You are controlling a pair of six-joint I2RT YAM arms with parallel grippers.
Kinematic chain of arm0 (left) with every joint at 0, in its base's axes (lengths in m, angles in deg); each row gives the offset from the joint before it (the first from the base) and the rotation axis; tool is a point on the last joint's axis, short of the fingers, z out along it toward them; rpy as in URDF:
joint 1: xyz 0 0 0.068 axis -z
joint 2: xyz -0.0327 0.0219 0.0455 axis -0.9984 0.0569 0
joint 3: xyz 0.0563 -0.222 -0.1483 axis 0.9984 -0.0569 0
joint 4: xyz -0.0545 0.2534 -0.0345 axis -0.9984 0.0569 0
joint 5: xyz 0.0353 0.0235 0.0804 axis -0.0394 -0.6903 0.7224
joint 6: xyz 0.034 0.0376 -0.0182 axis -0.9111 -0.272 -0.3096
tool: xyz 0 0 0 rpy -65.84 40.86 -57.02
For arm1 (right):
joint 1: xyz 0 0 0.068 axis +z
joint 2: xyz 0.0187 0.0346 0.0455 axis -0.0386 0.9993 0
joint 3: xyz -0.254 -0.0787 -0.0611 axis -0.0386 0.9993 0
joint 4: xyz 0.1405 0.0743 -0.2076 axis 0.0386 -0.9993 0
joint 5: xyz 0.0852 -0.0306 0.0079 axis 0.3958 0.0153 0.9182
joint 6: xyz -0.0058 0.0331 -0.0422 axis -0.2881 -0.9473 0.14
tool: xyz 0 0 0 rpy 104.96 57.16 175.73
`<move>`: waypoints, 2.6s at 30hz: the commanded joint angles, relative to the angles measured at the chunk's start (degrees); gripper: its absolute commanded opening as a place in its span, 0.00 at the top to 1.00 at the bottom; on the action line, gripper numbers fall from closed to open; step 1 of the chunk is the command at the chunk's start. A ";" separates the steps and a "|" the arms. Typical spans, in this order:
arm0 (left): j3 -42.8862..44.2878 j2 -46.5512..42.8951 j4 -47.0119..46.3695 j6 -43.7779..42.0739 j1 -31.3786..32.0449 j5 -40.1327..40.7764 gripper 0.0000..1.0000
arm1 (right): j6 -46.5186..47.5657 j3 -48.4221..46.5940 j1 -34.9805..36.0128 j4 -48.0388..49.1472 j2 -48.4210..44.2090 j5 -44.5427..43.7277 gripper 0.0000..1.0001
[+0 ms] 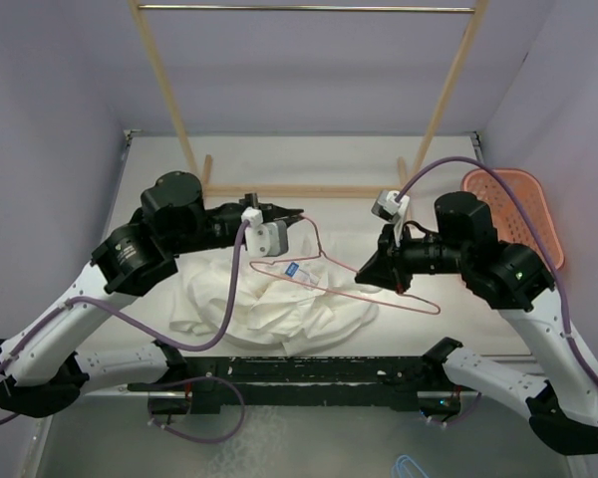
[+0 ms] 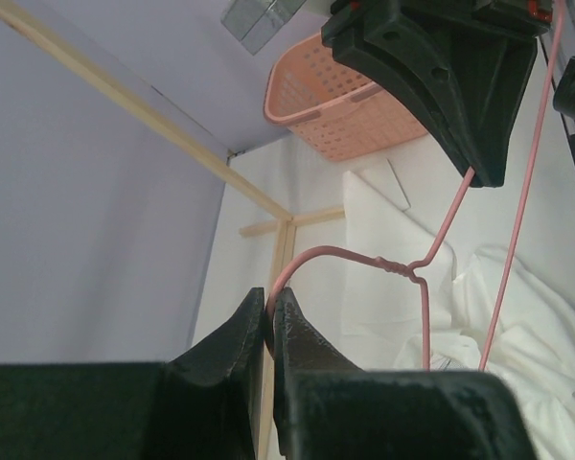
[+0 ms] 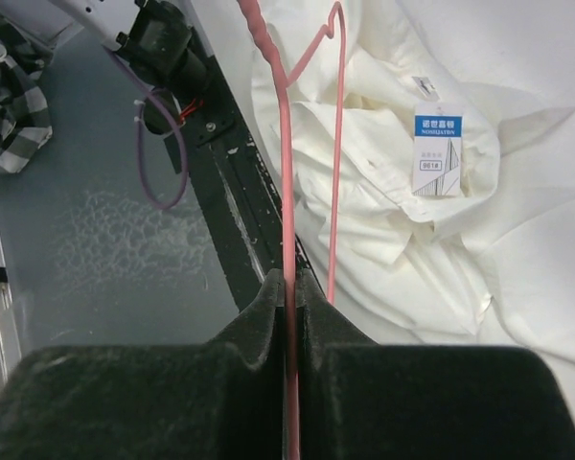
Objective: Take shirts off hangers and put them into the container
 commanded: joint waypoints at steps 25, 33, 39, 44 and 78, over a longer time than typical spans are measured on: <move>-20.00 -12.50 -11.73 11.37 -0.09 12.35 0.40 | -6.74 -12.06 0.20 34.75 10.05 -53.70 1.00; -25.10 -14.71 -14.78 12.84 -0.09 14.76 0.43 | -2.09 -28.15 0.15 38.34 22.24 -57.34 1.00; -25.73 -15.01 -15.03 12.67 -0.09 15.23 0.45 | 3.49 -42.49 -0.02 35.13 33.27 -61.11 1.00; -26.54 -16.61 -15.48 12.85 -0.14 16.35 0.45 | 1.47 -49.60 -3.88 31.96 39.94 -58.74 1.00; -35.10 -28.63 -27.26 13.86 -1.21 30.52 0.46 | -11.87 -7.45 -6.43 22.41 3.10 -25.16 0.09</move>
